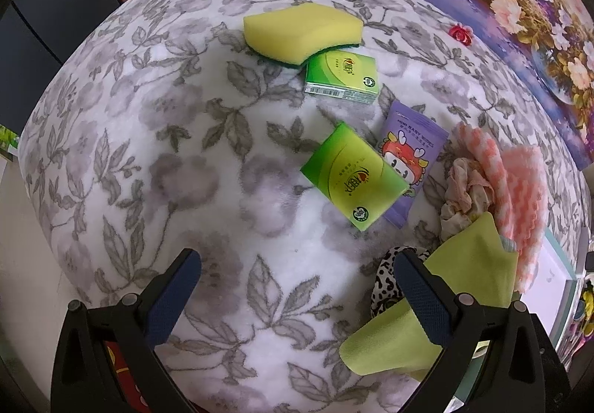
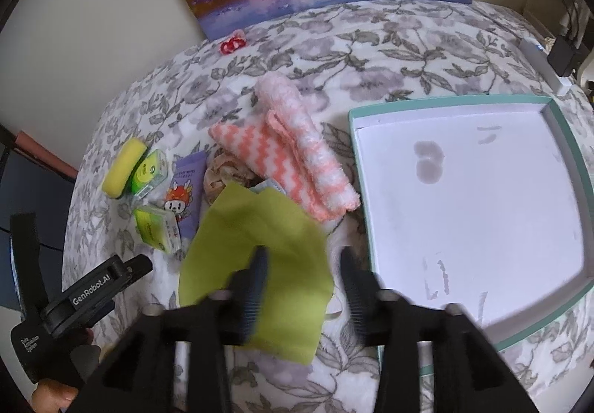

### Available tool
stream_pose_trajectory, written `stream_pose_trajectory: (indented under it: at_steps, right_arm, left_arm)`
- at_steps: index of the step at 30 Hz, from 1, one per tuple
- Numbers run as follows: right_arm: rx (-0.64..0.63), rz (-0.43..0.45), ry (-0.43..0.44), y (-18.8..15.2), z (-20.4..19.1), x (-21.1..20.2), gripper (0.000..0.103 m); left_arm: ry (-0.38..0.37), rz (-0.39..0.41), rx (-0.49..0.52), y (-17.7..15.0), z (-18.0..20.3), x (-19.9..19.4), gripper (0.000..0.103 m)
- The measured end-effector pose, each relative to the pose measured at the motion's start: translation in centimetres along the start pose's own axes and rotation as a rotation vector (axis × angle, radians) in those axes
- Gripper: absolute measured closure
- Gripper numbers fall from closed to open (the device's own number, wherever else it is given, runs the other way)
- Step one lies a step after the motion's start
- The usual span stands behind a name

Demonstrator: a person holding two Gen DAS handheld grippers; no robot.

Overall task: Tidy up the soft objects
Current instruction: 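Lift the green cloth with the right gripper and regrip it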

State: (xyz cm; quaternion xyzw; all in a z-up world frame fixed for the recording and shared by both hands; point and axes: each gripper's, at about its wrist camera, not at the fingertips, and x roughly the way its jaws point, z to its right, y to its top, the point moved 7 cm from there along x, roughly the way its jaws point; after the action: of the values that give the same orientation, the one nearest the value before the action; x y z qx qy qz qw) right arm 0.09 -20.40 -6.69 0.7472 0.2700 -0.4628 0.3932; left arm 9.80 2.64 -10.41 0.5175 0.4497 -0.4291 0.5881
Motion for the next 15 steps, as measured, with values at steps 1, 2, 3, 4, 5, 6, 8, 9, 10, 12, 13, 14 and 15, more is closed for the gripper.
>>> stream_pose_trajectory:
  at_steps: [1,2,3,4,5,6,8,9,10,12,13,14,15]
  right_arm:
    - [0.000,0.000,0.000,0.0,0.0,0.0,0.056]
    - [0.001,-0.002,0.000,0.0,0.1,0.0,0.055]
    - [0.002,-0.002,-0.001,0.0,0.0,0.0,0.053]
    - [-0.002,-0.001,-0.001,0.0,0.1,0.0,0.052]
    - [-0.007,-0.002,-0.001,0.0,-0.1,0.0,0.050]
    - [-0.013,-0.004,0.002,-0.1,-0.4,0.0,0.049]
    - [-0.029,-0.007,0.021,-0.4,-1.4,0.0,0.049]
    - [-0.039,-0.010,0.030,-0.6,-1.9,0.1,0.049]
    - [-0.055,-0.018,0.045,-0.8,-2.6,0.3,0.049]
    - [-0.077,-0.042,0.071,-1.4,-3.9,0.7,0.049]
    - [-0.089,-0.060,0.078,-1.9,-4.6,1.1,0.049]
    - [-0.101,-0.075,0.080,-2.3,-5.0,1.4,0.049]
    - [-0.111,-0.086,0.077,-2.6,-5.4,1.6,0.049]
  left_arm:
    - [-0.001,-0.001,-0.003,0.0,0.0,0.0,0.000]
    - [-0.001,-0.003,-0.007,0.0,-0.1,0.0,0.000]
    - [-0.002,-0.003,-0.010,0.0,-0.2,0.1,0.000]
    - [-0.003,-0.004,-0.014,0.0,-0.3,0.1,0.000]
    - [-0.005,-0.004,-0.018,0.1,-0.4,0.0,0.000]
    - [-0.006,-0.004,-0.021,0.1,-0.5,0.0,0.000]
    - [-0.007,-0.002,-0.026,0.2,-0.7,-0.1,0.000]
    - [-0.007,-0.001,-0.029,0.3,-0.8,-0.1,0.000]
    - [-0.006,0.001,-0.032,0.3,-1.0,-0.2,0.000]
    - [-0.007,0.002,-0.038,0.4,-1.2,-0.2,0.000]
    - [-0.007,0.002,-0.042,0.4,-1.3,-0.2,0.000]
    - [-0.009,0.000,-0.049,0.4,-1.5,-0.2,0.000]
    - [-0.011,-0.001,-0.053,0.4,-1.7,-0.1,0.000]
